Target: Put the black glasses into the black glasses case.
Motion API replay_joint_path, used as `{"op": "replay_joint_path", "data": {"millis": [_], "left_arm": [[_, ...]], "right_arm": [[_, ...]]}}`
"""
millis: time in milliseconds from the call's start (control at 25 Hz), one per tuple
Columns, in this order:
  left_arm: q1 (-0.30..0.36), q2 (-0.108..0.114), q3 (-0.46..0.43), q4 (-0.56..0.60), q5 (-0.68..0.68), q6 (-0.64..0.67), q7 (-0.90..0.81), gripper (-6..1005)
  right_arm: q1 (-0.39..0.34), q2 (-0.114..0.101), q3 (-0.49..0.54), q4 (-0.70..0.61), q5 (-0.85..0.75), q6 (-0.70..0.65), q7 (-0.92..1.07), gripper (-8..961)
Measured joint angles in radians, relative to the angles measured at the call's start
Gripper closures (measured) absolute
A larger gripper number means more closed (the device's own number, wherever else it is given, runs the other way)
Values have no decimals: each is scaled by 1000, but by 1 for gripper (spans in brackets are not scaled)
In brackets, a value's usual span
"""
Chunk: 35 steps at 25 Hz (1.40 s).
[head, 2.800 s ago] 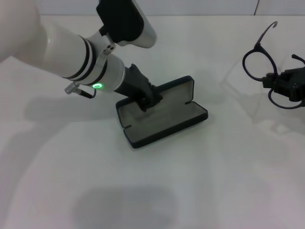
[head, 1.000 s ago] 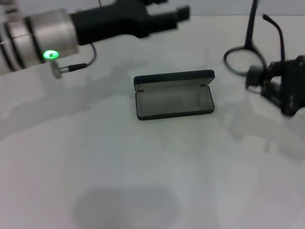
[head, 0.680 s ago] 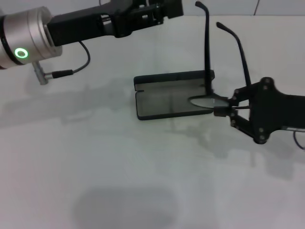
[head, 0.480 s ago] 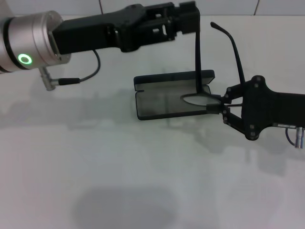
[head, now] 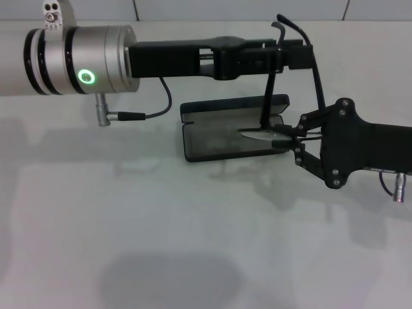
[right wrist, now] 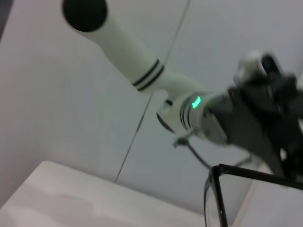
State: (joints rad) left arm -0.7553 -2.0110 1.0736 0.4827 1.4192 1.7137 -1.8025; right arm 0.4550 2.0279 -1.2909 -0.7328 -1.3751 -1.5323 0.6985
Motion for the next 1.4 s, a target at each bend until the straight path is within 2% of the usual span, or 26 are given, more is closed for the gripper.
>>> {"op": "replay_joint_path", "data": {"millis": [360,720,1200,1400], "left_arm": [[-34,-7,3,-5,85,-3,-84,444],[-59,-12,-7,-8,83,43,-101,444],[-56,-21,-3,-50,98,-6,-118,444],[-50,-22,-9,-59,99,-7,-114,444]], "right_arm": [[-36,-2,2,6,72,-25,-113,835],[-44,-3,3,10,94,-30,-141,834],[-53,0,-2,12,99,-39,-165,833],[-69,-3,1,13,99,-89,-168,833]]}}
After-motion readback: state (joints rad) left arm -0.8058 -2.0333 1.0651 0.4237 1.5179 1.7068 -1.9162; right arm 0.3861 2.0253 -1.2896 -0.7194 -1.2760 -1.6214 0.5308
